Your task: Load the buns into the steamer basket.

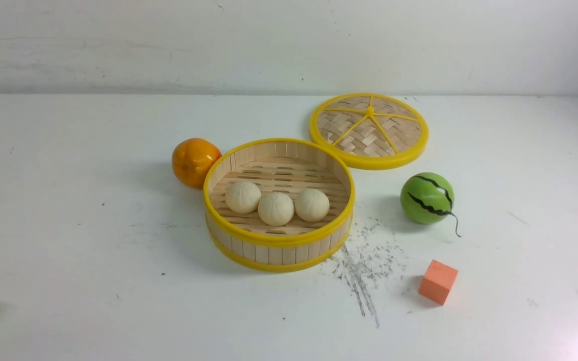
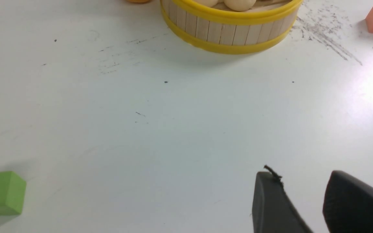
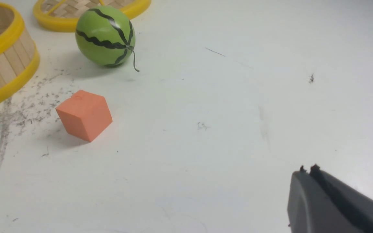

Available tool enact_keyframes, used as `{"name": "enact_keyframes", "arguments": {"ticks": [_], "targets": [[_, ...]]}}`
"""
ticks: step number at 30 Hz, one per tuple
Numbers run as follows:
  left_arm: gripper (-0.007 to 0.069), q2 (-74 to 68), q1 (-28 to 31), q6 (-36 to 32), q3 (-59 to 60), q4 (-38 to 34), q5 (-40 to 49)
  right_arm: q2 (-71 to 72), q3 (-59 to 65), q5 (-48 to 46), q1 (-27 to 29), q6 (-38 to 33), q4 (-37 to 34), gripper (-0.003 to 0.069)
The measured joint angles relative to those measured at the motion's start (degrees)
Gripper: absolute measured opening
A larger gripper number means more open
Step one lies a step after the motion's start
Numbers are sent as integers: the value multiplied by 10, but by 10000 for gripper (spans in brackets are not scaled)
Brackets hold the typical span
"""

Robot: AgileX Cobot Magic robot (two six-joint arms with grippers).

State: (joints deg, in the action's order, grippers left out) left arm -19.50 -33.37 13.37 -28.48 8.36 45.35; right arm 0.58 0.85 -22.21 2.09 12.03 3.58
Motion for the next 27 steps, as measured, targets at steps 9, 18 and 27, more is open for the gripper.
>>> {"name": "enact_keyframes", "arguments": {"ticks": [9,18,27], "targets": [[237,0,0,0,0,1,0,0,0,0,0,0,0,-11],[237,1,0,0,12,1,-8,0,0,0,0,0,0,-4],[-4,97,46,11,143,-9,-276,0,0,0,0,0,0,-1]]}}
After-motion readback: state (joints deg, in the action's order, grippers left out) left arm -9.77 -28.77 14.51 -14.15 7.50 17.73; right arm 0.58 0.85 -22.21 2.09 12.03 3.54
